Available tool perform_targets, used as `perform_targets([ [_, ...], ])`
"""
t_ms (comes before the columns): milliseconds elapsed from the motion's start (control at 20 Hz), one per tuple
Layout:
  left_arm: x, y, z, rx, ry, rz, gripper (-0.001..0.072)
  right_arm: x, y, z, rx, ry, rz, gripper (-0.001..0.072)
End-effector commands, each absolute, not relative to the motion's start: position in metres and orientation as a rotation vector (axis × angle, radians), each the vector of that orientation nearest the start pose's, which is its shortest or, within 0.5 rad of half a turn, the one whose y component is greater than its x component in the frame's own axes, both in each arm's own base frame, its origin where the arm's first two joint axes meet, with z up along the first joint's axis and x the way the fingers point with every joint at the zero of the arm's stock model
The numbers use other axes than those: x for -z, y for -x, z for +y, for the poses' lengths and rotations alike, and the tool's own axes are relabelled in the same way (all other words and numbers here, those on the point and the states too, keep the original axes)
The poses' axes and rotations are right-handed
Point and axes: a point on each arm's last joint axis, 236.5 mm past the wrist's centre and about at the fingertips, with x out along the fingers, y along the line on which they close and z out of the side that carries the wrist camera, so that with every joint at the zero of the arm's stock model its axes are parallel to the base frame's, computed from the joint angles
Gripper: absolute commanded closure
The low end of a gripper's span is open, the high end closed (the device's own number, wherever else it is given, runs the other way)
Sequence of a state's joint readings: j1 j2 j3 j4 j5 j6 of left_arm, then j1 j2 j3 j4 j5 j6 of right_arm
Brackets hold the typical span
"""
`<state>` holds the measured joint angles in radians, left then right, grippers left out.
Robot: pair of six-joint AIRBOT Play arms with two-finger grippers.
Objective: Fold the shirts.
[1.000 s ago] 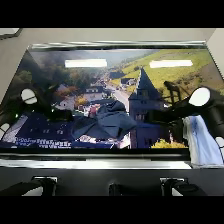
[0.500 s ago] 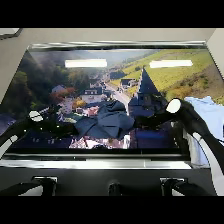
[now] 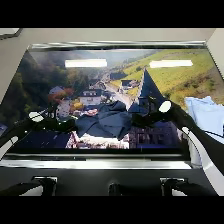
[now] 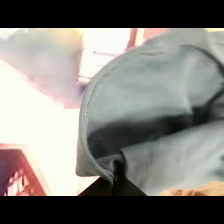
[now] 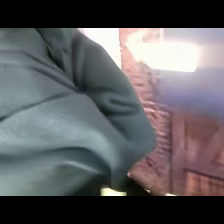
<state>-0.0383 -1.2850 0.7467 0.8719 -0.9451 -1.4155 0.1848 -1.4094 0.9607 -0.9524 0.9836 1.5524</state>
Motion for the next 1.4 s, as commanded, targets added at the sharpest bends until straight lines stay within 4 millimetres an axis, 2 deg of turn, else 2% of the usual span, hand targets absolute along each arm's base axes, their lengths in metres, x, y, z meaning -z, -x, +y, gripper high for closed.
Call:
perform_targets([
  [0, 0.045, -0.333, -0.134, 0.334, 0.560, 1.287, 0.0683, 0.057, -0.359, 0.188, -0.360, -0.544, 1.379, 0.0666],
  [50, 0.022, -0.345, -0.132, 0.355, 0.533, 1.214, 0.0684, 0.045, -0.364, 0.186, -0.386, -0.492, 1.339, 0.0667],
  [150, -0.050, -0.371, -0.126, 0.407, 0.453, 1.006, 0.0684, -0.008, -0.389, 0.172, -0.407, -0.354, 1.176, 0.0667],
  [200, -0.100, -0.384, -0.118, 0.411, 0.417, 0.868, 0.0684, -0.052, -0.406, 0.162, -0.402, -0.277, 1.044, 0.0667],
  [250, -0.155, -0.393, -0.110, 0.406, 0.389, 0.719, 0.0684, -0.108, -0.421, 0.151, -0.388, -0.207, 0.887, 0.0667],
  [300, -0.222, -0.395, -0.098, 0.393, 0.361, 0.545, 0.0684, -0.168, -0.429, 0.139, -0.361, -0.167, 0.727, 0.0666],
  [350, -0.285, -0.388, -0.086, 0.370, 0.348, 0.384, 0.0685, -0.231, -0.429, 0.127, -0.332, -0.150, 0.563, 0.0666],
  [400, -0.348, -0.372, -0.070, 0.334, 0.352, 0.225, 0.0684, -0.298, -0.416, 0.117, -0.316, -0.143, 0.397, 0.0666],
  [450, -0.399, -0.351, -0.056, 0.298, 0.346, 0.094, 0.0684, -0.351, -0.397, 0.111, -0.318, -0.144, 0.266, 0.0666],
  [500, -0.442, -0.325, -0.043, 0.260, 0.322, -0.020, 0.0684, -0.395, -0.372, 0.106, -0.325, -0.149, 0.156, 0.0666],
  [550, -0.469, -0.303, -0.034, 0.223, 0.294, -0.095, 0.0684, -0.421, -0.350, 0.102, -0.330, -0.150, 0.089, 0.0666],
  [600, -0.481, -0.286, -0.027, 0.186, 0.272, -0.134, 0.0685, -0.433, -0.330, 0.098, -0.334, -0.147, 0.060, 0.0666],
  [650, -0.483, -0.274, -0.020, 0.149, 0.251, -0.141, 0.0684, -0.432, -0.315, 0.096, -0.336, -0.135, 0.077, 0.0666],
  [700, -0.474, -0.267, -0.014, 0.111, 0.234, -0.107, 0.0684, -0.423, -0.304, 0.096, -0.341, -0.122, 0.127, 0.0666],
  [800, -0.462, -0.260, -0.013, 0.093, 0.223, -0.056, 0.0683, -0.404, -0.293, 0.097, -0.347, -0.129, 0.216, 0.0666],
  [950, -0.476, -0.247, -0.017, 0.099, 0.222, -0.111, 0.0684, -0.396, -0.282, 0.103, -0.373, -0.153, 0.265, 0.0665],
  [1000, -0.479, -0.245, -0.016, 0.096, 0.220, -0.125, 0.0684, -0.387, -0.279, 0.102, -0.365, -0.176, 0.309, 0.0665],
  [1100, -0.476, -0.251, -0.014, 0.095, 0.223, -0.113, 0.0684, -0.345, -0.273, 0.097, -0.321, -0.205, 0.501, 0.0665],
  [1200, -0.461, -0.271, -0.010, 0.093, 0.237, -0.054, 0.0683, -0.274, -0.255, 0.091, -0.280, -0.157, 0.815, 0.0665],
  [1250, -0.446, -0.286, -0.008, 0.095, 0.248, -0.002, 0.0683, -0.238, -0.248, 0.089, -0.263, -0.138, 0.966, 0.0665],
  [1350, -0.388, -0.327, -0.010, 0.120, 0.261, 0.169, 0.0682, -0.177, -0.248, 0.089, -0.238, -0.128, 1.163, 0.0665],
])
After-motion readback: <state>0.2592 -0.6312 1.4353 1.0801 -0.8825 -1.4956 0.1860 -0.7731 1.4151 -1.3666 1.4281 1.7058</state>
